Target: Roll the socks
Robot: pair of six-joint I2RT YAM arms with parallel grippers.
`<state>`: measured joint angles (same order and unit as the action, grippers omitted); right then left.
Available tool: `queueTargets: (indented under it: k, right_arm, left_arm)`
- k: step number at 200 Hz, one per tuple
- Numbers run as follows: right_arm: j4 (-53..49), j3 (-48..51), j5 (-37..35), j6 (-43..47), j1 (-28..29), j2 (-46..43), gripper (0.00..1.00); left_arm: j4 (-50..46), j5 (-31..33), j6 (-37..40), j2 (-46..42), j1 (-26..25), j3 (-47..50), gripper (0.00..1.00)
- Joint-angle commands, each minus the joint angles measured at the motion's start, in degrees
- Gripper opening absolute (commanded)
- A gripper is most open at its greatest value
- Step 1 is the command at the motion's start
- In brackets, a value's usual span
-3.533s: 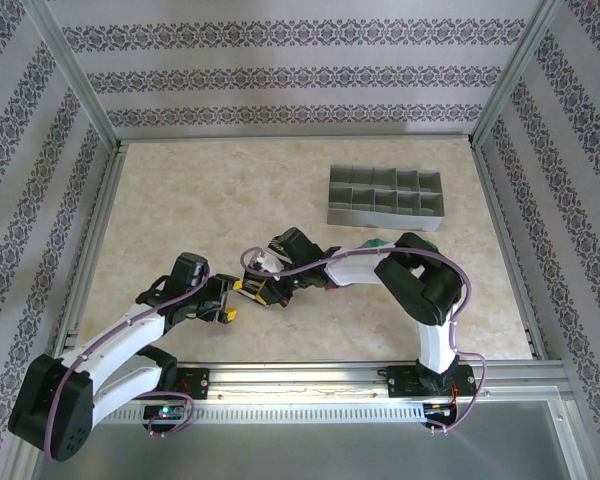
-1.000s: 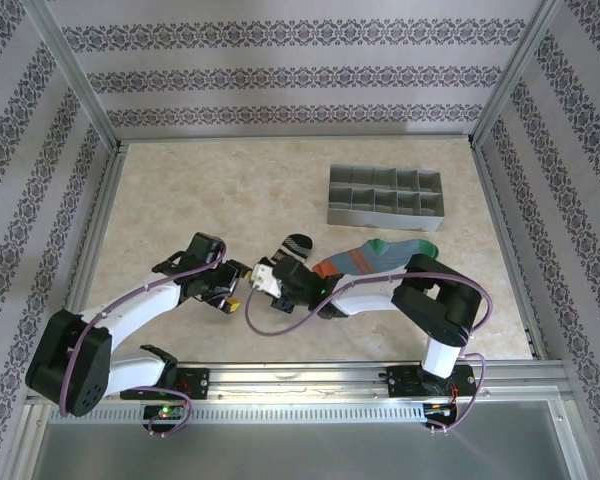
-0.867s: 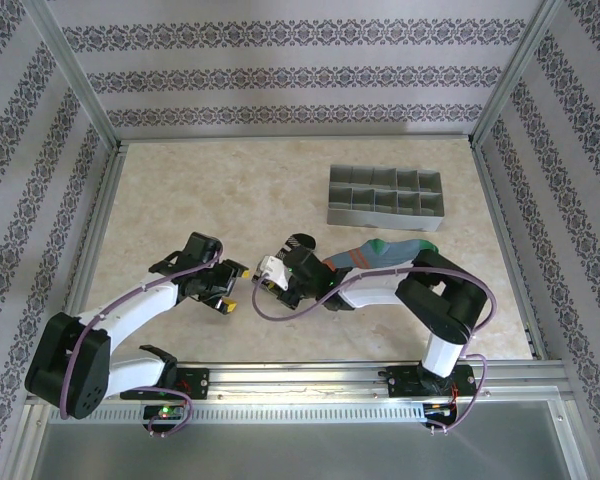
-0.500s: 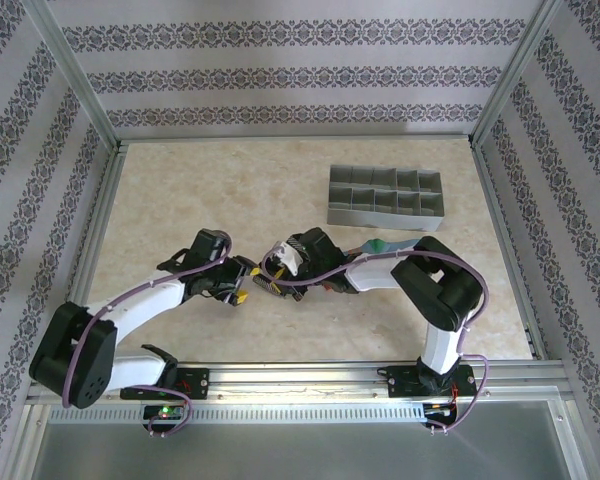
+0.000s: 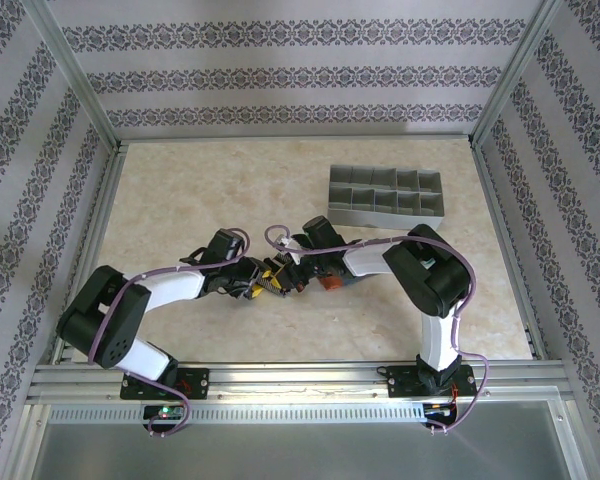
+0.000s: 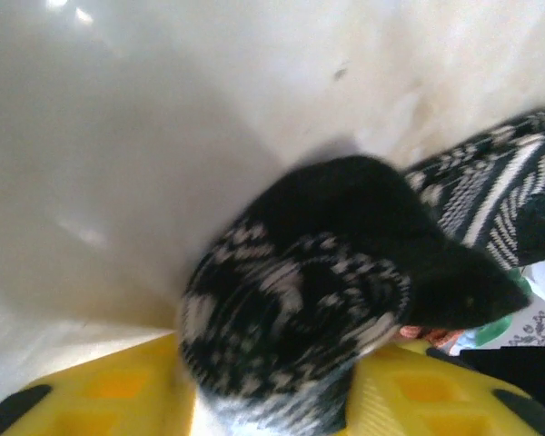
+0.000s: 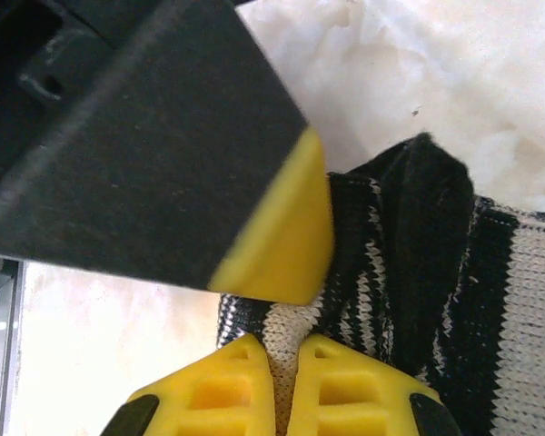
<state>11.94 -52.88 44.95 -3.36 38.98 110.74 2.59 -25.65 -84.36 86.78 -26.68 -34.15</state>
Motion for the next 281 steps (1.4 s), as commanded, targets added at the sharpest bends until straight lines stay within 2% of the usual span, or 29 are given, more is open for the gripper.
queueTargets:
  k: [1, 25, 40, 63, 72, 88, 102, 122, 144, 159, 190, 213, 222, 237, 244, 253, 270, 281]
  right_arm:
    - [-13.7, 2.3, -2.2, -0.2, 0.9, 5.2, 0.00]
    - [-16.0, 0.8, -4.0, 2.6, 0.8, 4.8, 0.00]
    - [-17.8, -0.3, -6.5, 5.3, 1.1, 3.8, 0.01]
    - [-16.5, 1.1, -14.1, 10.4, 3.9, -3.1, 0.24]
    - [-13.5, 3.7, -19.7, 12.3, 6.3, -8.1, 0.34]
    - [-6.8, 9.8, -34.8, 16.2, 13.7, -17.4, 0.48]
    - [-3.8, 12.7, -46.6, 16.9, 19.8, -22.1, 0.51]
    - [-1.4, 14.5, -57.9, 16.3, 27.6, -24.5, 0.53]
    - [0.8, 13.6, -67.3, 18.3, 34.1, -22.0, 0.57]
    - [1.0, 11.5, -70.7, 20.1, 36.4, -18.3, 0.58]
    - [1.2, 7.8, -74.6, 22.4, 37.2, -11.5, 0.55]
    - [0.9, 6.1, -76.6, 23.3, 36.5, -7.8, 0.47]
    - [0.4, 5.7, -76.3, 22.8, 36.0, -6.9, 0.40]
    - [-1.4, 5.3, -74.4, 20.8, 35.1, -6.5, 0.15]
    - [-2.4, 5.6, -73.3, 19.4, 34.6, -6.9, 0.07]
    - [-3.4, 6.5, -70.6, 17.5, 33.7, -7.6, 0.00]
    - [-5.6, 8.7, -62.3, 13.9, 31.4, -9.5, 0.00]
    - [-6.0, 10.5, -55.6, 11.9, 29.2, -10.6, 0.00]
  left_arm:
    - [0.3, 1.9, 1.0, 3.3, -1.1, 0.5, 0.29]
    - [-5.5, 1.1, 1.1, 4.0, -1.4, 0.5, 0.00]
    - [-12.2, 2.6, 1.1, 0.9, -1.6, 1.3, 0.00]
    - [-23.1, 6.5, -0.1, -6.5, -1.9, 2.8, 0.00]
    - [-25.9, 7.8, -1.7, -9.1, -2.7, 3.4, 0.00]
    - [-27.8, 9.1, -5.3, -12.1, -4.7, 4.3, 0.00]
    - [-29.2, 9.8, -8.0, -12.0, -6.6, 3.6, 0.00]
    - [-34.1, 9.3, -10.5, -8.5, -8.3, 0.1, 0.00]
    - [-35.6, 8.0, -10.8, -5.0, -8.9, -2.4, 0.00]
    - [-34.9, 7.3, -11.3, -4.0, -8.9, -2.6, 0.00]
    - [-34.6, 6.7, -12.0, -3.5, -8.9, -3.0, 0.00]
    - [-33.4, 5.4, -12.2, -3.5, -8.7, -2.8, 0.00]
    - [-33.5, 5.4, -12.1, -3.9, -8.7, -2.8, 0.00]
    - [-33.1, 5.4, -12.2, -5.4, -8.2, -2.3, 0.00]
    - [-32.9, 5.4, -12.2, -6.4, -7.8, -2.1, 0.00]
    - [-32.7, 5.9, -11.7, -8.1, -7.2, -1.9, 0.11]
    - [-32.2, 6.1, -11.0, -11.3, -5.4, -1.7, 0.37]
    - [-32.1, 6.1, -10.6, -13.3, -4.2, -1.5, 0.48]
